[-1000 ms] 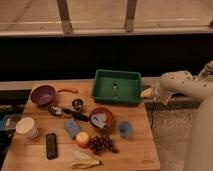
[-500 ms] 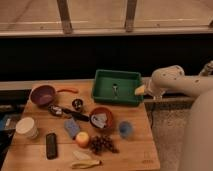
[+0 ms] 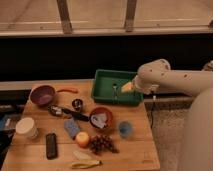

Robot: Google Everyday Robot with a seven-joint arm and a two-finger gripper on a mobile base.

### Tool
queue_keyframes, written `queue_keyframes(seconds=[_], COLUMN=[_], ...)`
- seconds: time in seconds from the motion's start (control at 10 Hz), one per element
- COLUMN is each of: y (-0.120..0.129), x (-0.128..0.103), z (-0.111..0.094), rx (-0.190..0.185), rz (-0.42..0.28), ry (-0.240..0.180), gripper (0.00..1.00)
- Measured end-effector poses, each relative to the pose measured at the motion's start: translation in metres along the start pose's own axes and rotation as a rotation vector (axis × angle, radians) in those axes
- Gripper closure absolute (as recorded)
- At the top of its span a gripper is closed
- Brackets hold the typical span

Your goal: Place towel in paper cup

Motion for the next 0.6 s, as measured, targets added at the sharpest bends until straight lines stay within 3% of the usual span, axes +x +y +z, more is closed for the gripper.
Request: queue_keyframes(seconds=[0.4, 0.6], y=[0.096, 0.106], x=[0.044, 0.051], z=[-0.018, -0.024], rx=[-0.136, -0.157], rz=[-0.169, -0.191], ry=[0.026, 0.026], gripper=[0.2, 0.2])
